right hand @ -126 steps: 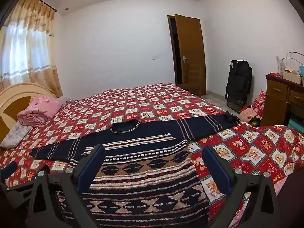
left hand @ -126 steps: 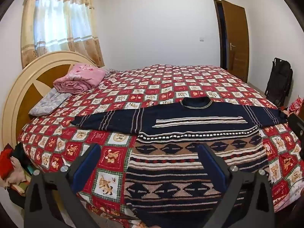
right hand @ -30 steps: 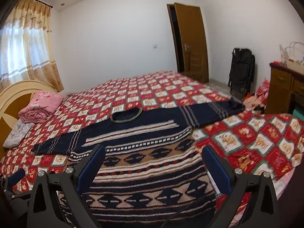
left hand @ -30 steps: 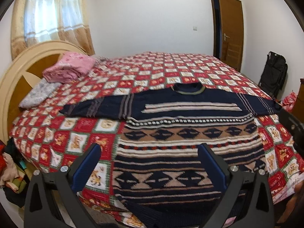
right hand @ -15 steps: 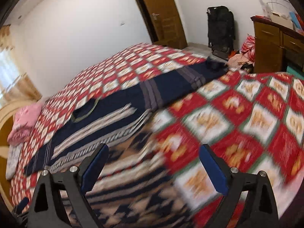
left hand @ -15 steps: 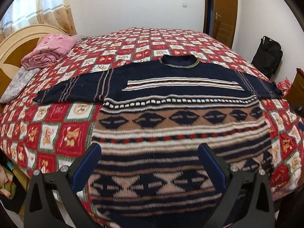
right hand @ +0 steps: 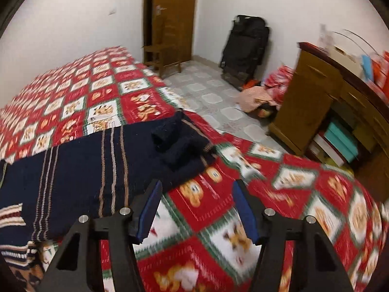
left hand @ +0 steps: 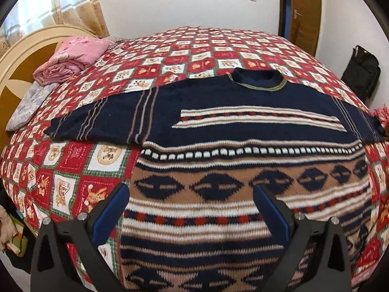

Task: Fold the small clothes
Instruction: 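Reach to the sweater sleeve cuff and grasp it with the right tool, then carry the held sleeve across the sweater body with the right tool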

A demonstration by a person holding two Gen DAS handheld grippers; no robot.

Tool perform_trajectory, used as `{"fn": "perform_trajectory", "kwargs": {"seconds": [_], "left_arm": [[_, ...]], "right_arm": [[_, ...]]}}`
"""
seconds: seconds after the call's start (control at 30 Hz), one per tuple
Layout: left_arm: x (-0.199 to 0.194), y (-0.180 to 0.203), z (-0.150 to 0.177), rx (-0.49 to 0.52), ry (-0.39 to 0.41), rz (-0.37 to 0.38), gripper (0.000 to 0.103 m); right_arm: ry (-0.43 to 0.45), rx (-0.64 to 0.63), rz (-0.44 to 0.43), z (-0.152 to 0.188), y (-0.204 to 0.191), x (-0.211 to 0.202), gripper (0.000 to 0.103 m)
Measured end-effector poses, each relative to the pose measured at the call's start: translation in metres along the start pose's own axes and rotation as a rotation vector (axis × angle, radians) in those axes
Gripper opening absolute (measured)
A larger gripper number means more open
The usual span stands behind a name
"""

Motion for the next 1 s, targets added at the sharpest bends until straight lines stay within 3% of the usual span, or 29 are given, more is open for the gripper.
{"fn": "perform_trajectory", "kwargs": {"seconds": [0.13, 0.23, 0.37, 0.43, 0.47, 0.53, 0.57, 0.7, 1.0], "left_arm": [[0.011, 0.006, -0.011, -0.013, -0.016, -0.004, 0.103], [0.015, 0.013, -0.016, -0.004, -0.018, -0.015, 0.103], [0.018, 0.018, -0.018, 0.023, -0.019, -0.043, 0.103], [0.020, 0.020, -0.019, 0.025, -0.021, -0.048, 0.103], [0.021, 0.021, -0.019, 0.023, -0.024, -0.047, 0.103], [0.023, 0.023, -0.019, 0.024, -0.029, -0.043, 0.103], [0.024, 0.025, -0.019, 0.027, -0.032, -0.040, 0.103], [0.024, 0.030, -0.017, 0.035, -0.040, -0.022, 0.103], [0.012, 0.022, -0.014, 0.006, -0.023, 0.011, 0.103]], "right_arm": [[0.010, -0.083, -0.032, -0.014, -0.017, 0.027, 0.062], [-0.043, -0.167, -0.055, -0.014, -0.031, 0.054, 0.062], [-0.088, -0.234, 0.019, -0.015, -0.024, 0.088, 0.062], [-0.109, -0.155, -0.024, -0.018, -0.012, 0.098, 0.059], [-0.121, -0.099, -0.059, -0.019, -0.003, 0.101, 0.052], [-0.135, -0.023, -0.094, -0.022, 0.009, 0.104, 0.012], [-0.150, 0.034, -0.129, -0.023, 0.016, 0.106, 0.004], [-0.161, 0.302, -0.308, -0.022, 0.034, 0.098, 0.003], [-0.183, 0.667, -0.614, -0.038, 0.010, 0.060, 0.003]]}}
Point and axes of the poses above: each gripper's, at about its wrist camera, not at the fingertips, and x roughly the way its jaws point, y to its right, z to its underside, the point moved 6 cm from there along x, roughly the way its jaws point, and after that the axes turned 4 degrees about y, right-handed, at the moved point
